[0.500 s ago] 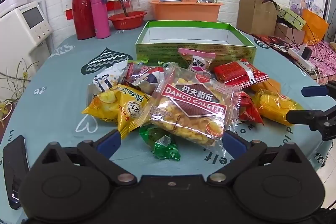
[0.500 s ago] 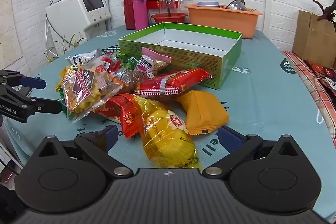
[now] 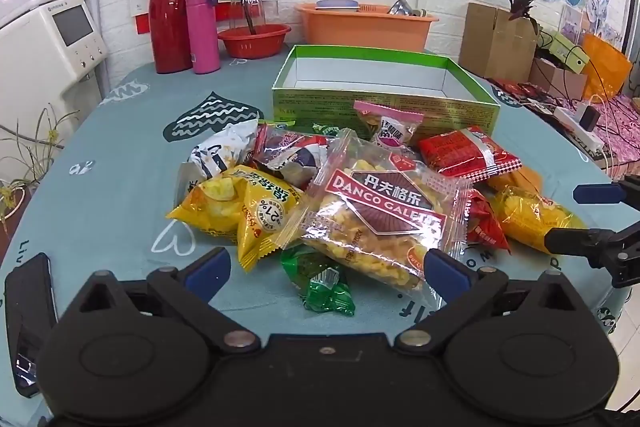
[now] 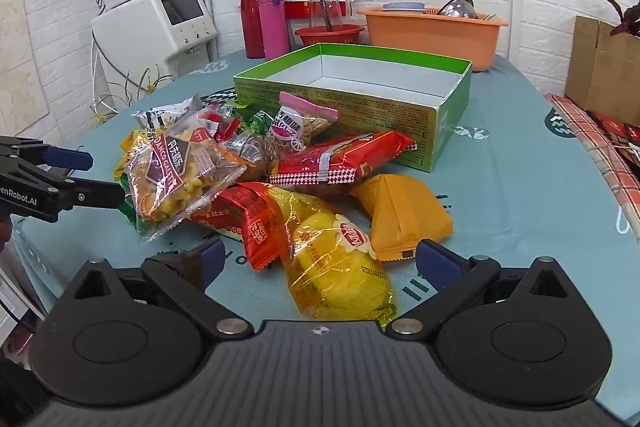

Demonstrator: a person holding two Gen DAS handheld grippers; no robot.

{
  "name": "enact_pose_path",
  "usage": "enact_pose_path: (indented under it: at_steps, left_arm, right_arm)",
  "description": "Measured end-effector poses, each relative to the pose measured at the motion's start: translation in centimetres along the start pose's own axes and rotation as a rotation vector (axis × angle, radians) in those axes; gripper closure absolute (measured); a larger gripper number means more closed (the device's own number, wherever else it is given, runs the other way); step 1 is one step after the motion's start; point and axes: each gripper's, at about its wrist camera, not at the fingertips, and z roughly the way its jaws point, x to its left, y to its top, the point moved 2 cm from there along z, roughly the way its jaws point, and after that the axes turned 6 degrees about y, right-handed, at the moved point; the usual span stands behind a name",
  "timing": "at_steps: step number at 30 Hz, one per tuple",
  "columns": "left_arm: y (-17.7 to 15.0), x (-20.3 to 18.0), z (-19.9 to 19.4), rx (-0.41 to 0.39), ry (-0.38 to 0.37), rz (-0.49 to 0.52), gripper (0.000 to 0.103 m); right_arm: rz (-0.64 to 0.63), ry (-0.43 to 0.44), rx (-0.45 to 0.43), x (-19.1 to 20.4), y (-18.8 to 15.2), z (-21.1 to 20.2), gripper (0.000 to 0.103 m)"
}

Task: Organize snacks
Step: 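Reach the left gripper toward the clear DANCO GALETTE biscuit bag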

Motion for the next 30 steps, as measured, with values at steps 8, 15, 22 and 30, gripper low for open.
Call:
enact_pose_path:
  at_steps: [8,15,22,30]
  left_arm:
    - [-0.1,0.6,0.4,0.016,-0.004,-0.027,0.0]
    - [-0.1,0.7,0.5,0.016,-0.003,-0.031,0.0]
    - [0.1,0.9,0.6,0.018,-0.002,-0.039,0.0]
    - [0.1,1.0,0.5,0.014,0.008,-0.045,0.0]
  right_arm:
    - [0.003,0.009,-0.002,0.2,0.0,0.2,0.0]
    - [0.005,0.009,-0.004,0.1,0.1,0.3,0.0]
    - [0.0,0.018,-0.007,0.3,0.3,0.4,0.0]
    - [-0.043,0.042,-0.023,1.2,0.8,0.5,0.0]
